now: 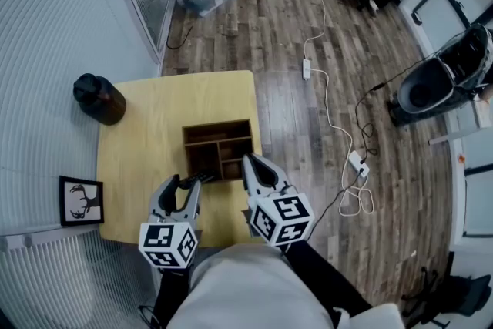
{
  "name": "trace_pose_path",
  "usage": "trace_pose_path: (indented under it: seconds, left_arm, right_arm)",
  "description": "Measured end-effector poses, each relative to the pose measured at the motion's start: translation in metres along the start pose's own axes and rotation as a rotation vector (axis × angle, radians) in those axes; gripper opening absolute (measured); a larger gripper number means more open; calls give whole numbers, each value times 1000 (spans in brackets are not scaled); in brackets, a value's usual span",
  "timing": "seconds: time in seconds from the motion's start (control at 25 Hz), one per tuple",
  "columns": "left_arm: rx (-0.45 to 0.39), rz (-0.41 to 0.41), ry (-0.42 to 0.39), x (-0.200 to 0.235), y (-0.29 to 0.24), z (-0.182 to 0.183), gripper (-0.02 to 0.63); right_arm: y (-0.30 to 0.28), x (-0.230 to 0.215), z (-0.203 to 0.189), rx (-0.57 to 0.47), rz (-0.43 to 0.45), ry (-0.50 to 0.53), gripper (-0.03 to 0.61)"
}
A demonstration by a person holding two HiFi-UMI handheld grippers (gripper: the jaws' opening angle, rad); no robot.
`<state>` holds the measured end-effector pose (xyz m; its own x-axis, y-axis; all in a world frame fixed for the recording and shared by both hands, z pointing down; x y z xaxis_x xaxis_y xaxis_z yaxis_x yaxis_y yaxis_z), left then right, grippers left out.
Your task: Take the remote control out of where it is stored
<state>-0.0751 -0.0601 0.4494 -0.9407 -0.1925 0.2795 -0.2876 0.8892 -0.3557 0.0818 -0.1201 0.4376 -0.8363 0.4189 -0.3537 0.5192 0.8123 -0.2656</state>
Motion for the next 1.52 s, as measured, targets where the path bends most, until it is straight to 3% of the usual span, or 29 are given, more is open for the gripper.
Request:
trace_pose_path:
  seconds: [1.52]
  left_arm:
    - [-49, -34, 51, -8, 8, 10, 212]
  right_arm:
    - [5, -1, -1, -2, 3, 12, 6]
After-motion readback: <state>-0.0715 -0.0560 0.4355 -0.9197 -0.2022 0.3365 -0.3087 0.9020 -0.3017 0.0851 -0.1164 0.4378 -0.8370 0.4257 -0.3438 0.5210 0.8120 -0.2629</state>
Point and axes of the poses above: the fingertips, and each gripper's own axes: y backward along the fingers, x to its left, z out of its top, the point moved 3 cm from there along y, backward along the fingers, and after that the axes turned 6 degrees about -x, right-handed, at the moved point
